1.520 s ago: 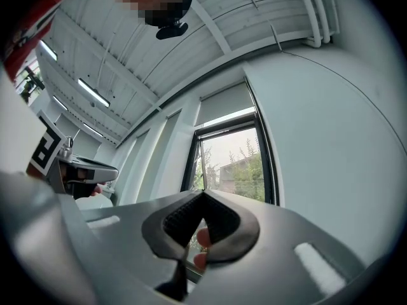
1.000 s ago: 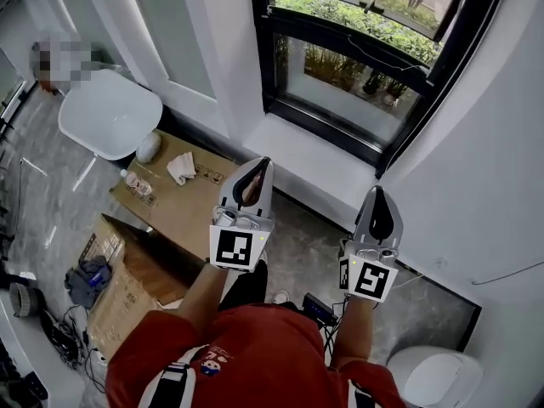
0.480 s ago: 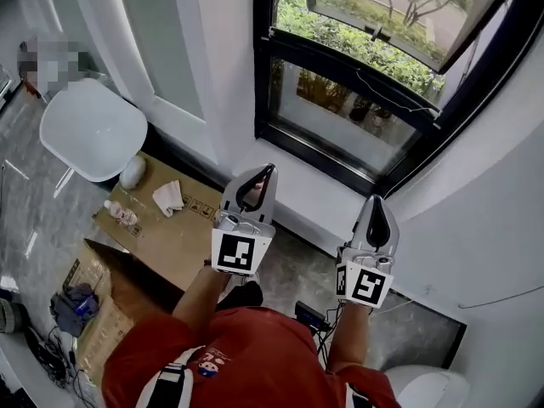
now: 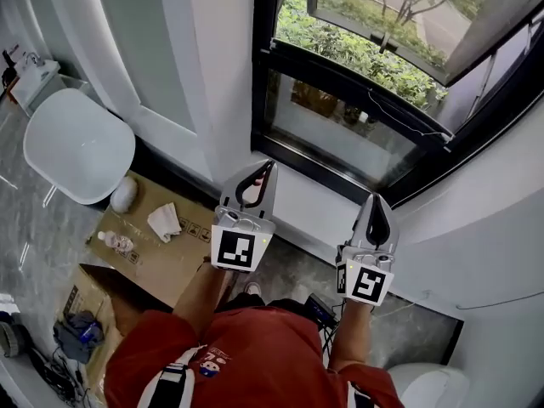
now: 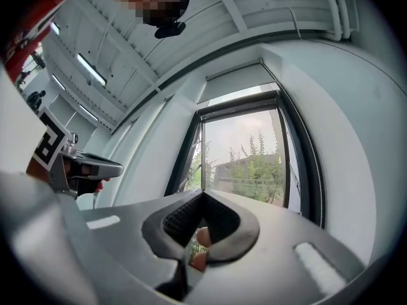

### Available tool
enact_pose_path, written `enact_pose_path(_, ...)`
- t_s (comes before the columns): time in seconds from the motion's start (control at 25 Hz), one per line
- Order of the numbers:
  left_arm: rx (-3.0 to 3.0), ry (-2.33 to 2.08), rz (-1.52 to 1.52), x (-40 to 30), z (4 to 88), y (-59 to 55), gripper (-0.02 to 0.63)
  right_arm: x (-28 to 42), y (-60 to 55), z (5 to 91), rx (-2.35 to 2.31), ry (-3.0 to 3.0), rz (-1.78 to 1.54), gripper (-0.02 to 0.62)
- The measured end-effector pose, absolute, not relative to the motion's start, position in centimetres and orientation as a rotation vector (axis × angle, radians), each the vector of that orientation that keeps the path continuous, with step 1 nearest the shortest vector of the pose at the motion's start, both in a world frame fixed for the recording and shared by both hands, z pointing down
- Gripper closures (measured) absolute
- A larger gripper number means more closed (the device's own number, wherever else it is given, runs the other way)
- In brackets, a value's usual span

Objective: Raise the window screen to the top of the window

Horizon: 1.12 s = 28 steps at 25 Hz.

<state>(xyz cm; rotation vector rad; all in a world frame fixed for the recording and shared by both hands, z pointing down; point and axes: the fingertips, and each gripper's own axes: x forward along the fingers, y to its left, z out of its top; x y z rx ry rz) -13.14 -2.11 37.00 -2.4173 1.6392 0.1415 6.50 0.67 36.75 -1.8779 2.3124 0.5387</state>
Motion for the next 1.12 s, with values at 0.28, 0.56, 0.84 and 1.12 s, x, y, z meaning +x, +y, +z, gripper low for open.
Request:
enact_pose_path(0.28, -2.454, 1.594, 0.156, -11.7, 37.5, -6.7, 0.601, 7.8, -2.9, 37.4, -1.936, 2.286, 0.541, 0.586)
enact_pose_path(0.56, -2.437, 1.555, 0.13, -7.7, 37.5, -12.9, 0.6, 12.4, -8.5, 37.9, -1.968, 2.221, 0.535, 0.586)
enact_pose_path(0.84, -2.436, 1.534, 0.127, -3.2, 36.9, -19.8, 0.6, 17.4, -14.5, 37.6, -1.99, 2.167, 0.524, 0.586)
enact_pose_path(1.12, -2.416, 1.546, 0.055, -0.3, 37.3, -24.0, 0.6, 20.1, -18.9, 38.1, -1.971, 2.175, 0.475, 0.586)
